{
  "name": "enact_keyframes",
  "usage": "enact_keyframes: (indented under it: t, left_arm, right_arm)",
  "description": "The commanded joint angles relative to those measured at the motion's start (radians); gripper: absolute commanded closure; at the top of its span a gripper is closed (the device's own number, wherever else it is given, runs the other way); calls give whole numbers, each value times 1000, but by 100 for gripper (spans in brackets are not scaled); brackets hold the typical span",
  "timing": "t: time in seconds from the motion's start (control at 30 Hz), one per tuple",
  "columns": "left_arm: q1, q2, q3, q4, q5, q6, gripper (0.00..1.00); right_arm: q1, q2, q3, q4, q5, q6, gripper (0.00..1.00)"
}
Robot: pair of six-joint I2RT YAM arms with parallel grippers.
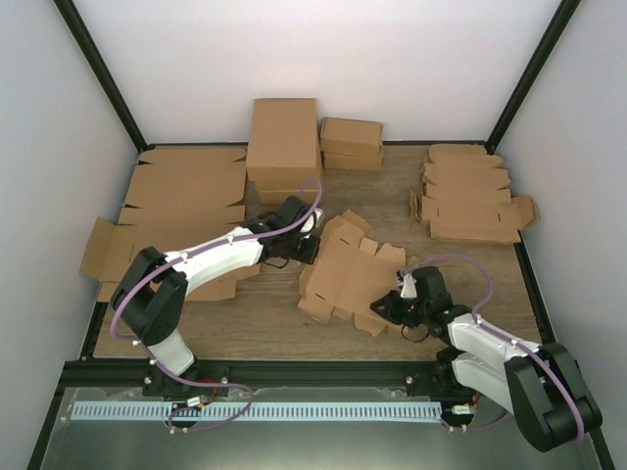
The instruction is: Fold the paper box
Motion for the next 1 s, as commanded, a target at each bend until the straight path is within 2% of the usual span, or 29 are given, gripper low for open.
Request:
enact_keyframes:
  t: [0.0, 0.13, 0.23, 0.37, 0.47, 0.77, 0.97]
  left_arm:
    - [-8, 8, 46, -88, -72, 38, 96]
    - [-10, -9, 91, -230, -133, 97, 96]
    - [-11, -50, 91, -277, -143, 126, 96]
    - [-15, -98, 77, -308, -99, 186, 96]
    - [-21, -102, 83, -341, -127, 204, 96]
    - [-89, -141, 71, -291, -126, 172, 96]
    - [-125, -204, 0, -203, -34, 110, 96]
  right_arm:
    - [-12, -27, 7, -40, -22, -6, 99]
    - [-12, -55, 65, -124, -4, -45, 99]
    - [-12, -54, 101, -156, 5, -64, 99]
    - [-12, -18, 103, -119, -21, -66, 99]
    - [-12, 26, 71, -54, -60, -56, 99]
    - [17, 74, -12, 73, -95, -4, 99]
    - [36, 80, -24, 105, -92, 16, 99]
